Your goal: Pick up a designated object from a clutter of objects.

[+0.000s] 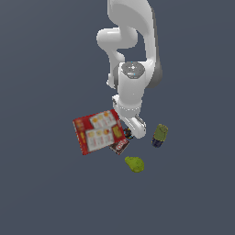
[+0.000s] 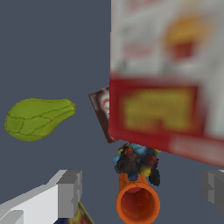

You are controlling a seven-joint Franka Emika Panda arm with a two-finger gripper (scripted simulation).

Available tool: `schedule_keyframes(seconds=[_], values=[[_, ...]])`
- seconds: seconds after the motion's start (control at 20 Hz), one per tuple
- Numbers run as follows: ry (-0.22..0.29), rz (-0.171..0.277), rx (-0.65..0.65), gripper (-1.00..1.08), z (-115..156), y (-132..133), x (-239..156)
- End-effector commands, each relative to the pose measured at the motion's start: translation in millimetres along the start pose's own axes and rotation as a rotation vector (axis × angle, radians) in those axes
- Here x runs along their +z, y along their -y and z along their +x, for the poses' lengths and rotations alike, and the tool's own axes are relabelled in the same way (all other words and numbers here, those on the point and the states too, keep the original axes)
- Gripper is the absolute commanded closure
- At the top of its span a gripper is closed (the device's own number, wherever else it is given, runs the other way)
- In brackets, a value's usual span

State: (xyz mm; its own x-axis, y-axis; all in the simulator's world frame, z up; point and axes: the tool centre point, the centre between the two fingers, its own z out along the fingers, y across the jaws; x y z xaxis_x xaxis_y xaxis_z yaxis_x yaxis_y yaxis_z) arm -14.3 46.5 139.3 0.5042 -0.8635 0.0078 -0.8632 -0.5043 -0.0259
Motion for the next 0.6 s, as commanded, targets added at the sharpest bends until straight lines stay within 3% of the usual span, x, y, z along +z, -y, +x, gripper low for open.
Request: schedule_keyframes(seconds=[0.0,0.55], values=[[0.009,-0.026,0.056,-0.92,-4.5,-10.6,21.5],[0.006,-0.027,0.18,-0.92,-13.8,-15.8,41.3]])
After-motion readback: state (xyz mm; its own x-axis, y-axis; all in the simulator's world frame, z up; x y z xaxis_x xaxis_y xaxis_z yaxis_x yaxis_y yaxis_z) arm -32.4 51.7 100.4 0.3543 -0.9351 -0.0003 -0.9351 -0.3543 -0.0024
